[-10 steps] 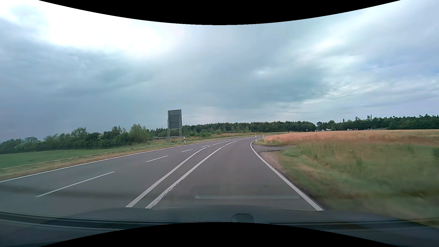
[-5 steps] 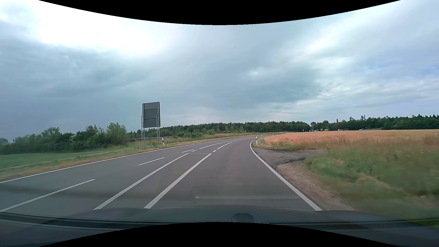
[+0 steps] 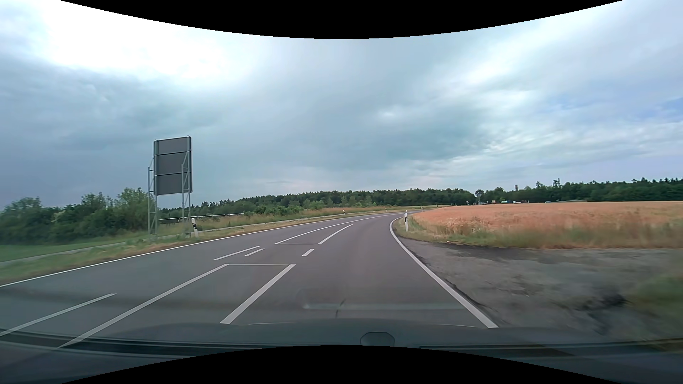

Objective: Follow the waypoints while adhering to traffic rules and regulations

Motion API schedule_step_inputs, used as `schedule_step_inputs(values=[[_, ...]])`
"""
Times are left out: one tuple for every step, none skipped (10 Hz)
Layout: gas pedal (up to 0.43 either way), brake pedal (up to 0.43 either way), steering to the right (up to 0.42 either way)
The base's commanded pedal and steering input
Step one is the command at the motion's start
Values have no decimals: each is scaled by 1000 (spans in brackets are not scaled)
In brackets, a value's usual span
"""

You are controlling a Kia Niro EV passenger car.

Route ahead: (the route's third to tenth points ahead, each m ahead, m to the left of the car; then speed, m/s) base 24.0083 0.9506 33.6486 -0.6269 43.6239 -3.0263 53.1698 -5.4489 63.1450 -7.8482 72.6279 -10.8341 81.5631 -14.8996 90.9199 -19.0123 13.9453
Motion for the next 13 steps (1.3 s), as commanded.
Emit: schedule_step_inputs(values=[[110, 0, 12], [118, 0, 13], [118, 0, 14], [150, 0, 16], [177, 0, 21], [177, 0, 21], [177, 0, 22], [177, 0, 22], [177, 0, 23], [177, 0, 23], [177, 0, 24], [177, 0, 25], [177, 0, 26]])
